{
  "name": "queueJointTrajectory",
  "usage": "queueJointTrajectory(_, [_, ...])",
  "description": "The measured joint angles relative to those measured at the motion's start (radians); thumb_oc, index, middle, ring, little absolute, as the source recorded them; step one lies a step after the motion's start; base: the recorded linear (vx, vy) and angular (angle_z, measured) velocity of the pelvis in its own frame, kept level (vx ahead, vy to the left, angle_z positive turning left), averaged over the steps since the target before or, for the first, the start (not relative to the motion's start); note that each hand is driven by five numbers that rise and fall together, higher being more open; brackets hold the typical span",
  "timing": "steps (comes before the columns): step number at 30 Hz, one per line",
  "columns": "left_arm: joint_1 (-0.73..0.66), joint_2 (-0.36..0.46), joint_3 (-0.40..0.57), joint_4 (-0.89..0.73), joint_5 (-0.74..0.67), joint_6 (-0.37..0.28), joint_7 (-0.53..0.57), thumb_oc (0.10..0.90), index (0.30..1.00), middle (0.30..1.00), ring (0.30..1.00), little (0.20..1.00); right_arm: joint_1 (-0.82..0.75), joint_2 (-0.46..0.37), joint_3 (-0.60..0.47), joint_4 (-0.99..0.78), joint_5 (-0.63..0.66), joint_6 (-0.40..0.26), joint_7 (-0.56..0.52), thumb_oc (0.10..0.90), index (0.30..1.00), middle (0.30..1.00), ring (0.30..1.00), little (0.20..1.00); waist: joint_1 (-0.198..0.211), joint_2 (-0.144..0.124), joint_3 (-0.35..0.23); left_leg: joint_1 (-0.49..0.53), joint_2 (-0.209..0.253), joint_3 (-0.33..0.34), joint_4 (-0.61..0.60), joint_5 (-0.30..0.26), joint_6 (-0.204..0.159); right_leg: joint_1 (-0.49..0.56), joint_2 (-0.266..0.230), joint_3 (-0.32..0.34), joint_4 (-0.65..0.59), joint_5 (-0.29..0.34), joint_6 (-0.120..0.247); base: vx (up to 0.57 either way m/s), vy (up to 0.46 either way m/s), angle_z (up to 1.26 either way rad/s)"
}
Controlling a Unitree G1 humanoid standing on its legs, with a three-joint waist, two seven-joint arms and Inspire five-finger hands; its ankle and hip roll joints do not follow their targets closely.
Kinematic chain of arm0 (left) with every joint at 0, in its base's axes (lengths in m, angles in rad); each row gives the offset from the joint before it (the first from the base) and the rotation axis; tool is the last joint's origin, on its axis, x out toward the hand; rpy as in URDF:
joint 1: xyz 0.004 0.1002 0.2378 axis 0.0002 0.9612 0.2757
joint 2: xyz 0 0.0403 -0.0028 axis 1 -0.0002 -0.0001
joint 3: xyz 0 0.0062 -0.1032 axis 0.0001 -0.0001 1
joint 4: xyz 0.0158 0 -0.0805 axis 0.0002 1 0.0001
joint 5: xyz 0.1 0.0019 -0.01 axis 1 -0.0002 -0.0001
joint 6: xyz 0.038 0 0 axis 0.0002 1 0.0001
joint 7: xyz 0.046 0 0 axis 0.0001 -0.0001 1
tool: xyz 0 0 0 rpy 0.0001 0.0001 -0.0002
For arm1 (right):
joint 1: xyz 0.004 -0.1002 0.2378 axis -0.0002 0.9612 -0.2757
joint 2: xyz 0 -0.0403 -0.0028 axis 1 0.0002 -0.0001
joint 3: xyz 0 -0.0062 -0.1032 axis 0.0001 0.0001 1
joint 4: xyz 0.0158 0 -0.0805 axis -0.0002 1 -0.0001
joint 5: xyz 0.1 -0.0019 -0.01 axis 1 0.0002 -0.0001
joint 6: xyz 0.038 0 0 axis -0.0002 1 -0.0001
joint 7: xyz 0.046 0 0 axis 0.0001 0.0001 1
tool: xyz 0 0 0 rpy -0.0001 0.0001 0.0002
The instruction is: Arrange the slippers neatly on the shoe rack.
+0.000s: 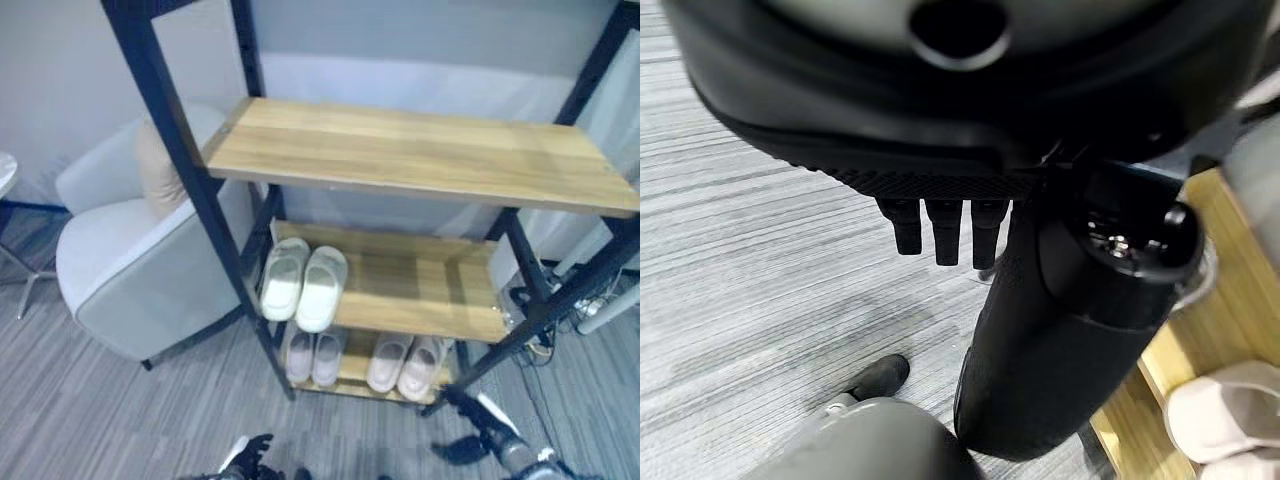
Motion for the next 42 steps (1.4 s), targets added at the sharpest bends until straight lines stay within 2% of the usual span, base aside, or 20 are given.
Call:
queueJointTrajectory(9, [-0.01,0.007,-0.039,0.006,0.006,-0.003,0.004,0.8,0.9,0.9,0.9,0.9,-0.13,0.108,0.119,0.384,-0.079,-0.003,-0.097,0.8,0.9,0.9,0.9,0.9,0.012,0.013,-0.007,-0.028,0.034,-0.036,0.007,0.036,-0.014,-0.005,0.045,0.002,0.0,0.005,-0.013,-0.16,-0.104,0.09])
queueJointTrajectory(12, [-0.026,0.001,-0.045,0.009,-0.003,-0.005,0.021,0.8,0.9,0.9,0.9,0.9,-0.171,0.114,0.149,0.45,-0.079,-0.003,-0.113,0.8,0.9,0.9,0.9,0.9,0.04,0.021,0.0,-0.057,0.049,-0.05,0.032,0.056,-0.033,-0.026,0.073,-0.013,0.002,0.014,-0.037,-0.24,-0.061,0.16])
queueJointTrajectory(14, [-0.069,0.002,-0.058,0.027,-0.004,-0.005,0.026,0.8,0.9,0.9,0.9,0.9,-0.213,0.116,0.151,0.511,-0.079,-0.003,-0.124,0.8,0.9,0.9,0.9,0.9,0.042,0.013,0.028,-0.099,0.063,-0.074,0.081,0.041,-0.072,-0.041,0.084,-0.036,0.003,0.022,-0.083,-0.18,-0.026,0.25])
queueJointTrajectory(15, [-0.086,0.005,-0.061,0.039,-0.004,-0.005,0.026,0.8,0.9,0.9,0.9,0.9,-0.226,0.123,0.152,0.535,-0.079,-0.004,-0.133,0.8,0.9,0.9,0.9,0.9,0.038,0.007,0.031,-0.113,0.065,-0.076,0.084,0.013,-0.1,-0.051,0.078,-0.046,-0.005,0.024,-0.091,-0.11,0.035,0.12])
queueJointTrajectory(17, [-0.123,0.007,-0.046,0.06,-0.008,-0.006,0.03,0.8,0.9,0.9,0.9,0.9,-0.248,0.145,0.157,0.603,-0.08,0.0,-0.146,0.8,0.9,0.9,0.9,0.9,0.038,-0.052,0.049,-0.147,0.002,-0.084,0.273,-0.067,-0.078,-0.062,0.019,-0.044,-0.006,0.048,-0.111,-0.11,0.086,0.0])
queueJointTrajectory(18, [-0.138,-0.001,-0.05,0.093,-0.004,-0.002,0.036,0.8,0.9,0.9,0.9,0.9,-0.243,0.147,0.156,0.651,-0.08,-0.003,-0.147,0.8,0.9,0.9,0.9,0.9,0.027,-0.064,0.048,-0.133,-0.031,-0.104,0.436,-0.164,-0.066,-0.055,-0.005,-0.04,-0.005,0.055,-0.101,-0.04,0.101,-0.03])
queueJointTrajectory(19, [-0.128,-0.013,-0.057,0.105,-0.002,-0.002,0.035,0.8,0.9,0.9,0.9,0.9,-0.244,0.151,0.15,0.685,-0.102,0.006,-0.147,0.8,0.9,0.9,0.9,0.9,0.0,-0.04,0.041,-0.066,-0.02,-0.109,0.402,-0.198,-0.058,-0.05,0.009,-0.039,0.002,0.05,-0.085,-0.04,0.085,0.15])
queueJointTrajectory(20, [-0.127,-0.029,-0.062,0.105,-0.002,-0.001,0.034,0.8,0.9,0.9,0.9,0.9,-0.229,0.149,0.143,0.709,-0.112,0.016,-0.152,0.8,0.9,0.9,0.9,0.9,-0.021,-0.015,0.043,-0.008,0.002,-0.107,0.282,-0.217,-0.032,-0.062,0.027,-0.044,0.003,0.055,-0.078,-0.08,0.143,0.15])
queueJointTrajectory(21, [-0.133,-0.037,-0.07,0.105,-0.002,-0.001,0.033,0.8,0.9,0.9,0.9,0.9,-0.221,0.151,0.138,0.718,-0.116,0.021,-0.152,0.8,0.9,0.9,0.9,0.9,-0.021,-0.009,0.045,0.007,0.005,-0.1,0.232,-0.22,-0.005,-0.073,0.029,-0.043,0.004,0.059,-0.074,-0.12,0.158,0.03])
queueJointTrajectory(23, [-0.145,-0.028,-0.102,0.102,0.0,0.002,0.017,0.8,0.9,0.9,0.9,0.9,-0.233,0.185,0.135,0.778,-0.119,0.034,-0.152,0.8,0.9,0.9,0.9,0.9,-0.024,-0.041,0.053,0.023,-0.032,-0.079,0.142,-0.16,0.031,-0.12,-0.013,-0.02,0.025,0.083,-0.047,-0.21,0.2,-0.2])
queueJointTrajectory(27, [-0.169,-0.024,-0.114,0.106,0.005,0.001,0.016,0.8,0.9,0.9,0.9,0.9,-0.246,0.2,0.128,0.78,-0.128,0.05,-0.154,0.8,0.9,0.9,0.9,0.9,-0.025,-0.07,0.081,-0.014,-0.094,-0.062,0.137,-0.134,0.069,-0.199,-0.071,0.028,0.095,0.097,0.016,-0.27,0.137,-0.12])
queueJointTrajectory(28, [-0.172,-0.021,-0.115,0.105,0.005,0.001,0.017,0.8,0.9,0.9,0.9,0.9,-0.248,0.204,0.128,0.781,-0.129,0.051,-0.154,0.8,0.9,0.9,0.9,0.9,-0.026,-0.073,0.084,-0.021,-0.102,-0.062,0.144,-0.128,0.081,-0.203,-0.074,0.036,0.101,0.109,0.018,-0.27,0.11,0.0])
queueJointTrajectory(30, [-0.177,-0.009,-0.109,0.109,0.005,0.002,0.016,0.8,0.9,0.9,0.9,0.9,-0.28,0.215,0.13,0.783,-0.134,0.056,-0.154,0.8,0.9,0.9,0.9,0.9,-0.021,-0.055,0.104,-0.04,-0.092,-0.058,0.159,-0.129,0.105,-0.237,-0.064,0.142,0.155,0.114,0.056,-0.15,0.065,0.04])
queueJointTrajectory(32, [-0.173,-0.003,-0.099,0.107,0.005,0.002,0.019,0.8,0.9,0.9,0.9,0.9,-0.291,0.223,0.131,0.777,-0.137,0.056,-0.153,0.8,0.9,0.9,0.9,0.9,-0.012,-0.041,0.104,-0.033,-0.075,-0.065,0.14,-0.115,0.112,-0.248,-0.035,0.182,0.236,0.028,0.051,-0.11,0.028,0.11])
queueJointTrajectory(34, [-0.161,0.014,-0.086,0.107,-0.004,0.002,0.019,0.8,0.9,0.9,0.9,0.9,-0.3,0.234,0.152,0.783,-0.141,0.05,-0.153,0.8,0.9,0.9,0.9,0.9,0.019,-0.029,0.104,-0.034,-0.047,-0.081,0.104,-0.071,0.096,-0.206,0.035,0.223,0.363,-0.117,0.058,-0.11,-0.025,0.18])
queueJointTrajectory(35, [-0.16,0.015,-0.087,0.105,-0.004,0.004,0.02,0.8,0.9,0.9,0.9,0.9,-0.302,0.234,0.151,0.78,-0.15,0.049,-0.153,0.8,0.9,0.9,0.9,0.9,0.024,-0.032,0.102,-0.03,-0.047,-0.089,0.094,-0.064,0.092,-0.182,0.044,0.225,0.337,-0.134,0.046,-0.03,-0.029,0.21])
queueJointTrajectory(36, [-0.154,0.017,-0.087,0.101,-0.005,0.002,0.022,0.8,0.9,0.9,0.9,0.9,-0.306,0.234,0.15,0.78,-0.154,0.049,-0.153,0.8,0.9,0.9,0.9,0.9,0.034,-0.035,0.099,-0.03,-0.048,-0.089,0.092,-0.063,0.09,-0.148,0.045,0.225,0.288,-0.136,0.038,-0.06,-0.052,-0.06])
queueJointTrajectory(37, [-0.151,0.028,-0.078,0.098,-0.003,0.005,0.023,0.8,0.9,0.9,0.9,0.9,-0.324,0.236,0.151,0.78,-0.155,0.048,-0.156,0.8,0.9,0.9,0.9,0.9,0.058,-0.051,0.091,-0.026,-0.058,-0.079,0.08,-0.056,0.079,-0.072,0.034,0.224,0.147,-0.102,-0.004,-0.08,-0.056,-0.11])
queueJointTrajectory(39, [-0.133,0.023,-0.066,0.095,-0.003,0.004,0.023,0.8,0.9,0.9,0.9,0.9,-0.332,0.239,0.152,0.78,-0.155,0.048,-0.164,0.8,0.9,0.9,0.9,0.9,0.061,-0.049,0.068,-0.009,-0.044,-0.075,0.042,-0.038,0.061,-0.012,0.042,0.215,0.018,-0.033,-0.02,-0.14,-0.068,-0.12])
queueJointTrajectory(42, [-0.126,0.023,-0.066,0.093,-0.003,0.004,0.024,0.8,0.9,0.9,0.9,0.9,-0.329,0.252,0.154,0.78,-0.155,0.046,-0.165,0.8,0.9,0.9,0.9,0.9,0.063,-0.062,0.042,-0.013,-0.027,-0.082,0.024,-0.023,0.042,-0.013,0.062,0.216,0.001,-0.017,-0.031,-0.11,-0.038,0.02])
